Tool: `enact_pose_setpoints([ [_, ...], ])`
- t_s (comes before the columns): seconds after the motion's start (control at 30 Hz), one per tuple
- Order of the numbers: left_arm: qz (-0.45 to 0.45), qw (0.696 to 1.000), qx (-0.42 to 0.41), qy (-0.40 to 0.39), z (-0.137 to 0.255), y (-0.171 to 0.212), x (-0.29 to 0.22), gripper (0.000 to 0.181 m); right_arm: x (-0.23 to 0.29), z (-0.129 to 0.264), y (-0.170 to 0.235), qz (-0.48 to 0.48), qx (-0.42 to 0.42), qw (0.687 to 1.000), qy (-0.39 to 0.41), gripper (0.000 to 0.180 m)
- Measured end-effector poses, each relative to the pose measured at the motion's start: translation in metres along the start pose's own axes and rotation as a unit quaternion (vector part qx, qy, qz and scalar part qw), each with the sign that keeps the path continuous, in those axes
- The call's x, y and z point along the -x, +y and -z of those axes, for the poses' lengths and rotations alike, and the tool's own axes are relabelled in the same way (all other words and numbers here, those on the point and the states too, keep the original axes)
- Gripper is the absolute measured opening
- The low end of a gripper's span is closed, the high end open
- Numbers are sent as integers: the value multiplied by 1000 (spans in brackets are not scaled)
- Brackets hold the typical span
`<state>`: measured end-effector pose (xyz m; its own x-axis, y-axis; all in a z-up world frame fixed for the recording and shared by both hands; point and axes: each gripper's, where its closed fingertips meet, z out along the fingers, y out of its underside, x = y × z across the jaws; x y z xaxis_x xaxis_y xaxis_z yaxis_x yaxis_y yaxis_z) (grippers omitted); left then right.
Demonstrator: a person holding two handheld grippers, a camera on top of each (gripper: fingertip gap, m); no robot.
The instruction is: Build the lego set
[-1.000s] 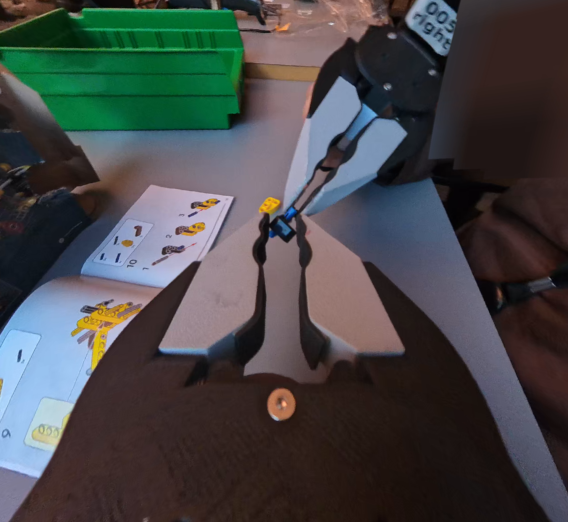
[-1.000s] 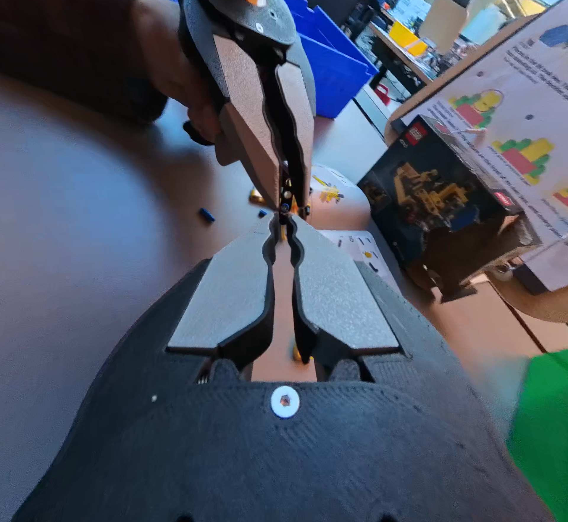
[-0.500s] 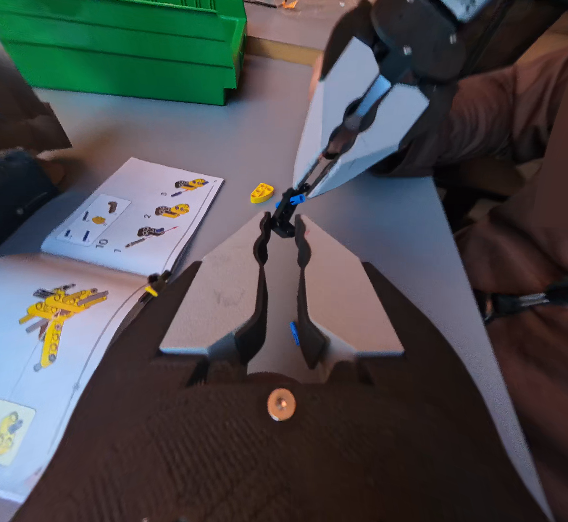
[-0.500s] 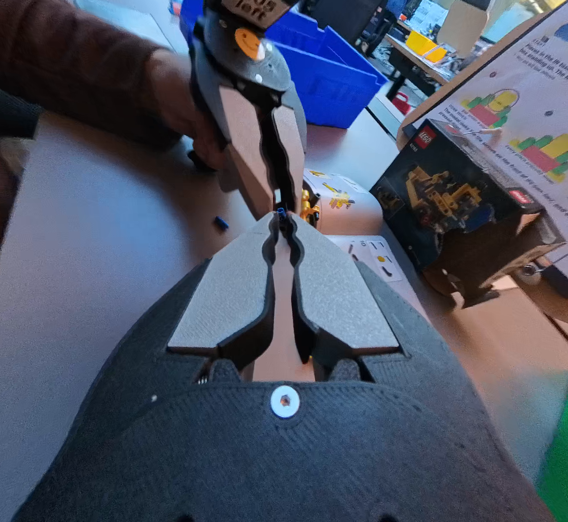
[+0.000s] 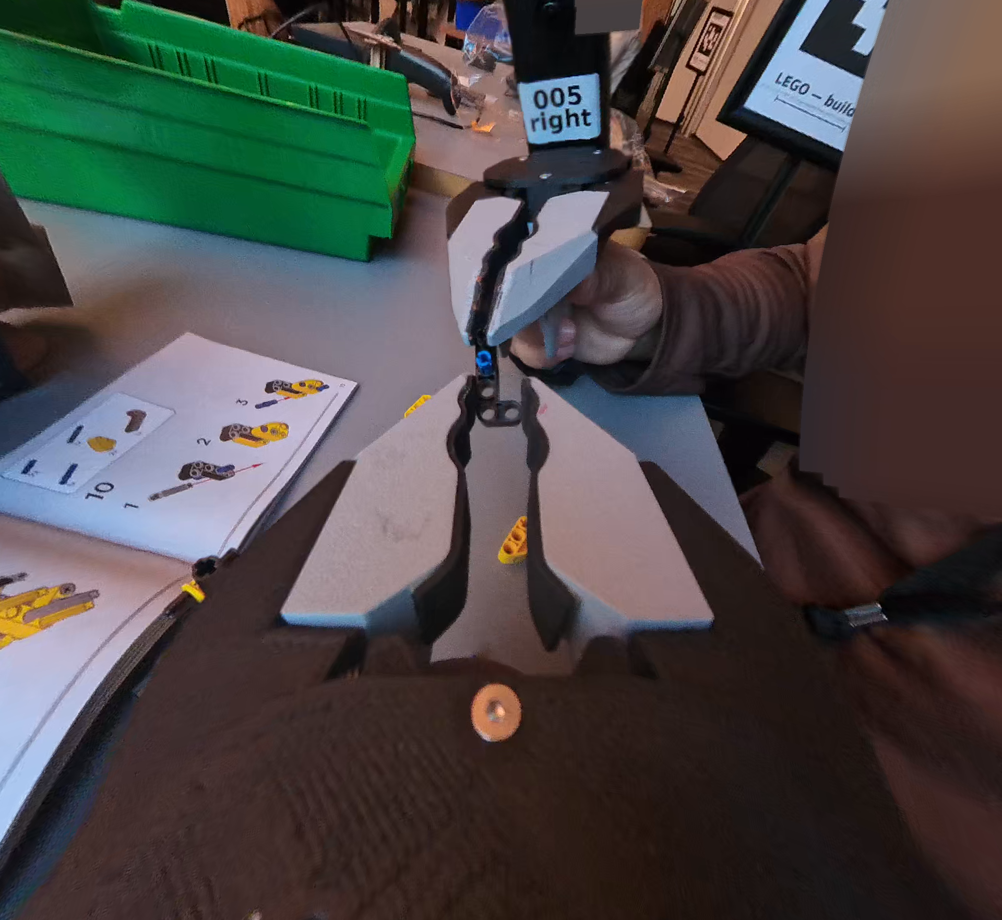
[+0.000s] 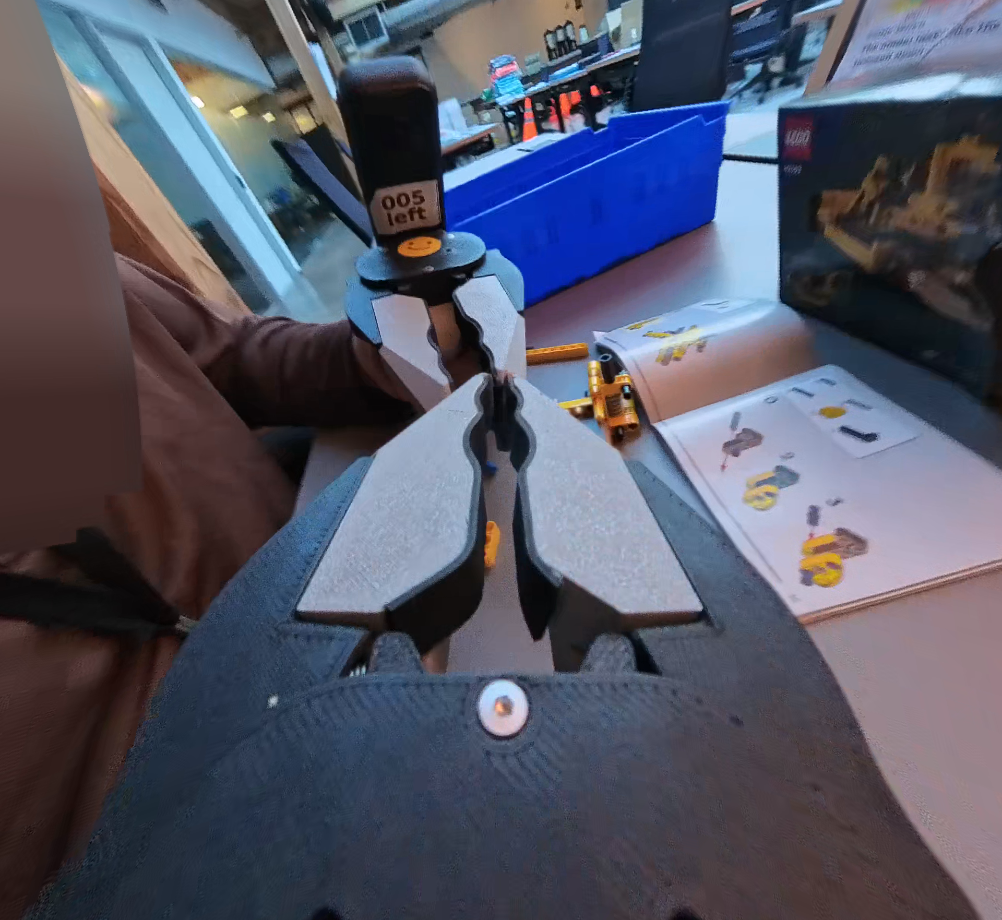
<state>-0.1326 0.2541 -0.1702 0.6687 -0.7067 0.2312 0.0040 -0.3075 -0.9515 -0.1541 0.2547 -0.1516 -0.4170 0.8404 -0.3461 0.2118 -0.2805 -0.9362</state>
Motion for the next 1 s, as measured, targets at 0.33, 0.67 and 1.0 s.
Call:
enact_pose_setpoints([
  [0.33,101,995,-11,8,3,0,10,4,-7,-7,8,-133,-5,990,-52,0],
  [0.67,161,987,-20,19,3,0,14,4,-11,-8,6,-146,-13,988,-50,1],
  [1.0,179,984,-16,14,3,2,17,4,-16,0,11,-33,33,999,5,9],
])
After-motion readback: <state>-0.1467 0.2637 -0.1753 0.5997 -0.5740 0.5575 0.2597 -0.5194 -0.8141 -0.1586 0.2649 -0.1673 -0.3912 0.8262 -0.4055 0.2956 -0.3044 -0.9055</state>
